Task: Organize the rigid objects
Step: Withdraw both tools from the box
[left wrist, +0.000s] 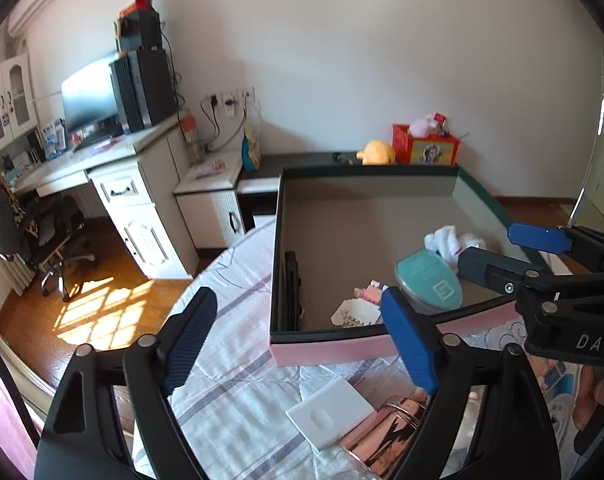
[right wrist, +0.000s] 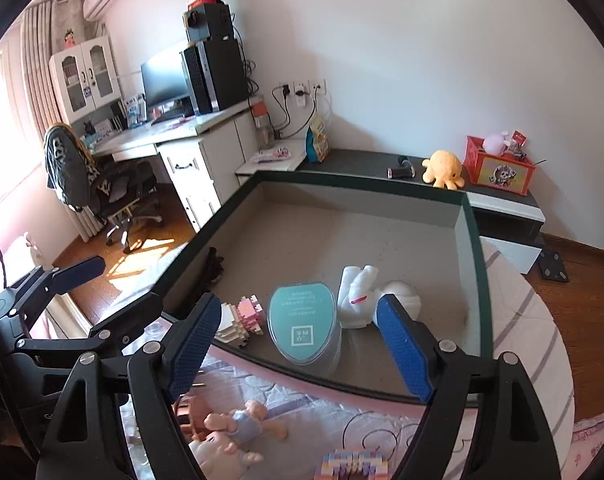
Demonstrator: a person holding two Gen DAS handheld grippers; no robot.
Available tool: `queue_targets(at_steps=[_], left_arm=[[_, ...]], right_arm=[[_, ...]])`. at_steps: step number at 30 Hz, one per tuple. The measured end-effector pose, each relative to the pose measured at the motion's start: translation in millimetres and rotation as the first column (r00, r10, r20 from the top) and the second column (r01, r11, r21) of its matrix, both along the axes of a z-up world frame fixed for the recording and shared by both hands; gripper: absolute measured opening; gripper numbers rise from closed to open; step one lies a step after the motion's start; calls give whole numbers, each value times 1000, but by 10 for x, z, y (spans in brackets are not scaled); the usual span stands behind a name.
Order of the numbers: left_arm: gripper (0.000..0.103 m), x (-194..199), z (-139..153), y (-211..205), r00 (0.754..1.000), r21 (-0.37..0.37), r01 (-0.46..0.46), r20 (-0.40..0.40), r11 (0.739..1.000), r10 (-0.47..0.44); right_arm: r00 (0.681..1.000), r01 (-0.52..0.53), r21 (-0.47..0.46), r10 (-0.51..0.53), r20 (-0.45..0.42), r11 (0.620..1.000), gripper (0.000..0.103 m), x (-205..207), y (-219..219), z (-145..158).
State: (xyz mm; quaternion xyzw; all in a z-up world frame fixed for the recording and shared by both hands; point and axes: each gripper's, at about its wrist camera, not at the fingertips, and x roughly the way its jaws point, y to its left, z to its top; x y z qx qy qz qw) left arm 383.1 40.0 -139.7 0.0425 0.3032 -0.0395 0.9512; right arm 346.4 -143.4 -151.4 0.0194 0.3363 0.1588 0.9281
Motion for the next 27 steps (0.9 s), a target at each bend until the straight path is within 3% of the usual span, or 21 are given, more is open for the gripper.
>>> queue_targets(at_steps=[5, 7, 9, 12, 20, 27], left_arm=[[103, -680, 398, 35, 991, -27, -27, 130, 999, 30], [103, -972, 538, 45, 981, -41, -38, 189, 998, 45], [103, -1240, 647, 40, 972, -48, -53, 225, 997, 62], [103, -1605, 770, 7, 963, -71, -59, 260, 996, 76], [103, -2370, 958, -75, 942, -85, -43, 328, 995, 69], [103, -2774, 1044, -221, 927, -49, -16, 373, 999, 33]], right_arm=[[991, 49, 9, -50, 124, 999, 85, -680, -77, 383], [980, 77, 4, -76, 182, 997, 88, -1018, -93, 508], [966, 114, 3, -112, 233, 993, 103, -1335, -138, 609], [937, 152, 8, -146, 317, 988, 103, -1810, -205, 737], [884, 247, 26, -236, 404, 969, 103, -2696, -288, 895], [868, 267, 33, -256, 426, 963, 103, -3123, -300, 924]])
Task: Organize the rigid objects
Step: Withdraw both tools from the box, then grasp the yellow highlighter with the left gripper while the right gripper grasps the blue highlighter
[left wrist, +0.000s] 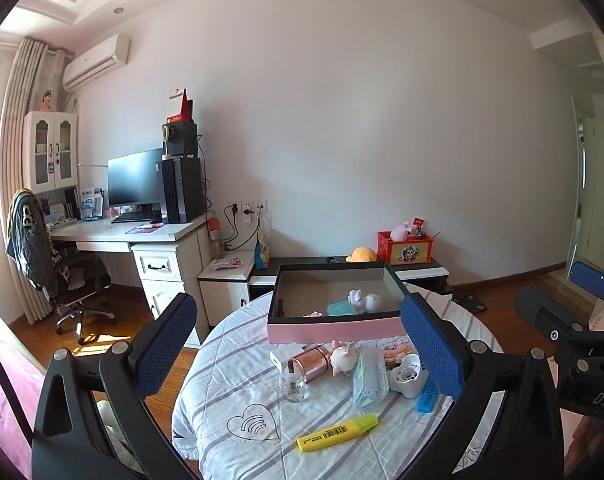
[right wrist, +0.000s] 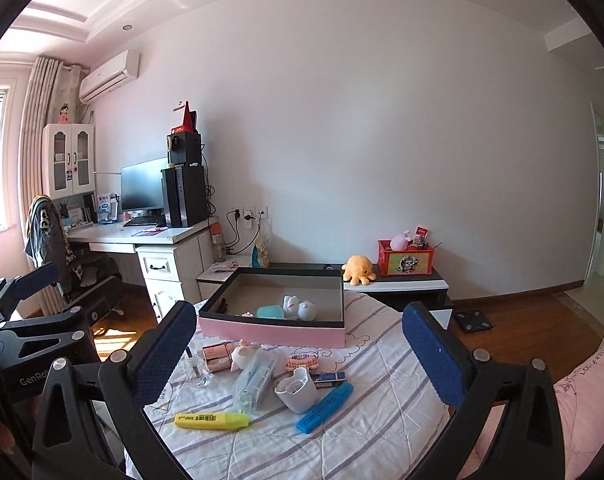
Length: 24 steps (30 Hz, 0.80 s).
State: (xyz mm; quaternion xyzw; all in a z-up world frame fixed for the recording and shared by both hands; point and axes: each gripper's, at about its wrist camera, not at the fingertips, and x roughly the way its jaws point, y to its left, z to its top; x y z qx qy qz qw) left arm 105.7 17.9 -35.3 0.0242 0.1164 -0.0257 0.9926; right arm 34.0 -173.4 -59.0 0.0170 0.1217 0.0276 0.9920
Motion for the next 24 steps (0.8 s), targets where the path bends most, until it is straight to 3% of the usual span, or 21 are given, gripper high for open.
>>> queue_targets(at_steps=[16, 24], left_arm=[[103, -312, 49, 20, 999, 10, -9, 43, 1000, 9], [103, -91, -208, 159, 999, 9, 9, -50, 1000, -8]], right_arm=[[1000, 4, -2, -4, 26, 1000, 103, -245, 30, 47], [999, 33, 1, -33, -42, 999, 103, -90, -69, -171]])
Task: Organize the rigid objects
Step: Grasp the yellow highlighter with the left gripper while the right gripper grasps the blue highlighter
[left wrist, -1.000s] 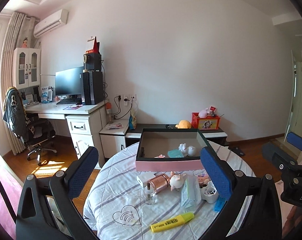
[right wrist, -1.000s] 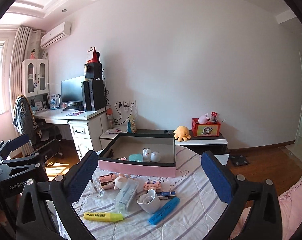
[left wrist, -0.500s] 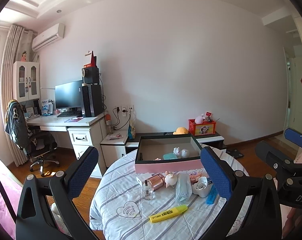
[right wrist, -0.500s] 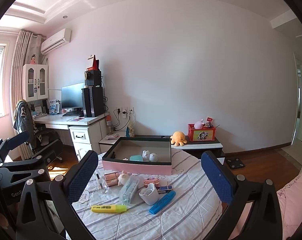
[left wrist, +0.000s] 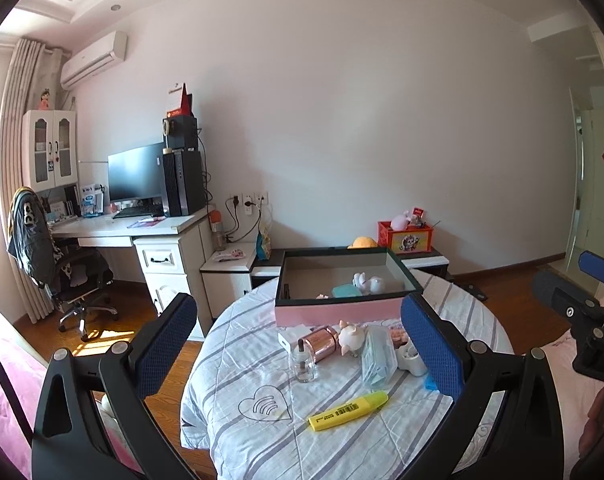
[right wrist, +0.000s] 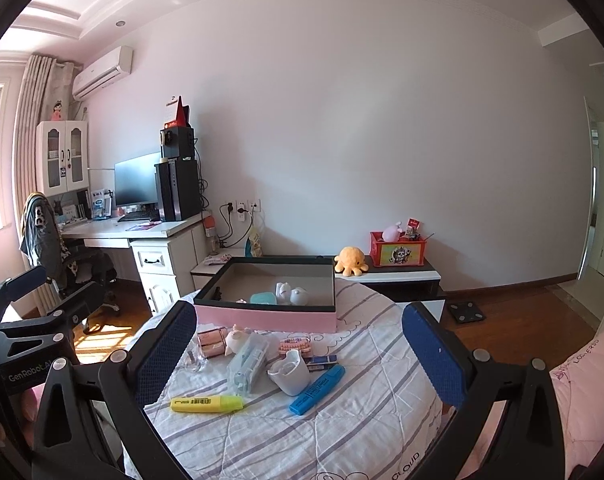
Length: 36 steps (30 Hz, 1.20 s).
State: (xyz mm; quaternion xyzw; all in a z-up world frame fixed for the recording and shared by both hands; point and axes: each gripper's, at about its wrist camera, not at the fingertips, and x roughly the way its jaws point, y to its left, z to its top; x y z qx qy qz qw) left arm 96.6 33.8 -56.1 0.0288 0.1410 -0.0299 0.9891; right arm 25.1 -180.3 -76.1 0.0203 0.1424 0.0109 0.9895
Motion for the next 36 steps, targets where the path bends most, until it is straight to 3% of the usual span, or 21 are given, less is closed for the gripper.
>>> queue_targets(at_steps=[5, 11, 16, 22, 24, 29, 31, 36], left_arm=[[103, 308, -520, 26, 986, 14, 68, -153, 998, -65], [103, 729, -1241, -146, 922, 42, 161, -364, 986, -135], [103, 1015, -1625, -275, 875, 59, 194, -462, 979, -146], [102, 1257, -1841, -383, 840, 53, 220, -517, 974, -162], [98, 1293, -1857, -400, 835, 34, 230, -520, 973, -180], [43, 1254, -1829, -422, 843, 23, 270, -489, 963, -225], [29, 1239, -1802, -366, 849, 11, 250, -482, 968, -214], [27, 1207, -1755, -210, 860, -22, 183, -480, 983, -171]], right_arm=[[993, 26, 16, -24, -119, 1000, 103, 278, -126, -389], [957, 52, 35, -40, -288, 998, 103, 669, -254, -980], [921, 61, 56, -35, -389, 997, 103, 913, -314, -1346], [897, 68, 75, -29, -440, 995, 103, 1123, -378, -1543], [892, 73, 83, -27, -451, 994, 103, 1187, -391, -1578], [879, 76, 80, -29, -476, 994, 103, 1375, -359, -1614], [872, 69, 67, -27, -488, 995, 103, 1457, -307, -1628], [837, 54, -28, -61, -544, 998, 103, 1735, -191, -1725]])
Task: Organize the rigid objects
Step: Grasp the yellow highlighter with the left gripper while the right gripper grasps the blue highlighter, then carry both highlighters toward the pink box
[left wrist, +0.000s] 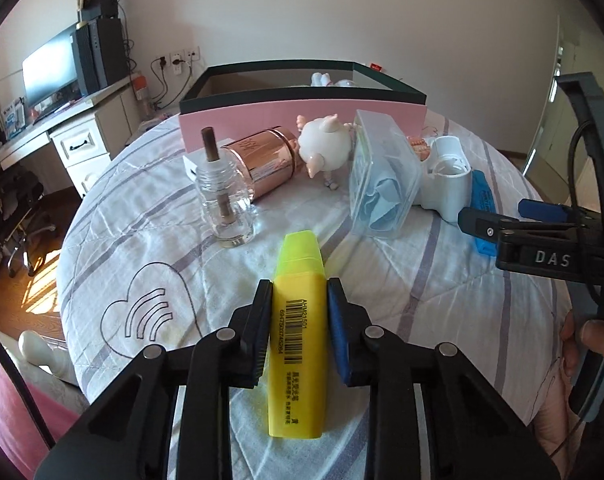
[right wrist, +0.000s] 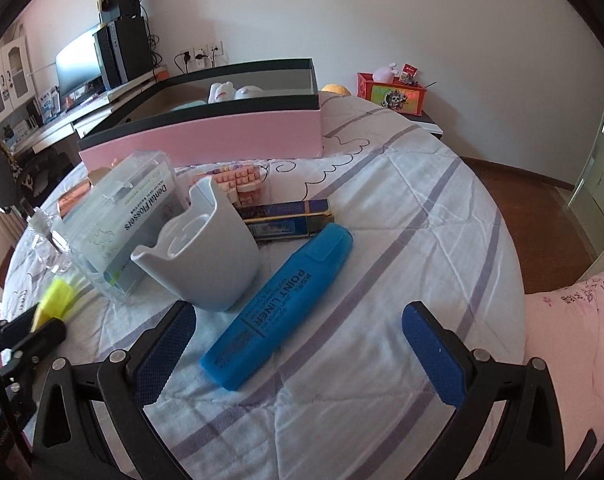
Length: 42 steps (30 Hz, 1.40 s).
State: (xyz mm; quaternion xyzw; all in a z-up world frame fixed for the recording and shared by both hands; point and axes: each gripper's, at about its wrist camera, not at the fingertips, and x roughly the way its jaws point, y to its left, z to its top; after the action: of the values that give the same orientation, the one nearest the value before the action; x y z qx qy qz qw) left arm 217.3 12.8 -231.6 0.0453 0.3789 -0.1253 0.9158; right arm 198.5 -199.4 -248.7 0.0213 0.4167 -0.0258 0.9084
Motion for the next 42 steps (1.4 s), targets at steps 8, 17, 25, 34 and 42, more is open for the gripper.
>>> queue_targets(at_steps=[8, 17, 25, 34, 42], left_arm=[[27, 1, 19, -12, 1000, -11, -9, -3, 1000, 9], [27, 17, 30, -92, 1000, -18, -9, -6, 1000, 9], [27, -32, 255, -165, 998, -27, -14, 53, 1000, 16], [27, -408, 983, -157, 964, -66, -31, 260, 997, 47], [27, -904, 1605, -113, 891, -93, -52, 445, 994, 88]], right_arm=[[1000, -9, 4, 9, 18, 1000, 60, -72, -226, -12], [1000, 2, 5, -2, 28, 1000, 47, 187, -385, 0], [992, -80, 130, 66, 107, 988, 27, -49, -412, 89], [898, -219, 119, 152, 412, 968, 27, -764, 20, 1007], [786, -272, -11, 229, 575, 962, 27, -1273, 500, 1667]])
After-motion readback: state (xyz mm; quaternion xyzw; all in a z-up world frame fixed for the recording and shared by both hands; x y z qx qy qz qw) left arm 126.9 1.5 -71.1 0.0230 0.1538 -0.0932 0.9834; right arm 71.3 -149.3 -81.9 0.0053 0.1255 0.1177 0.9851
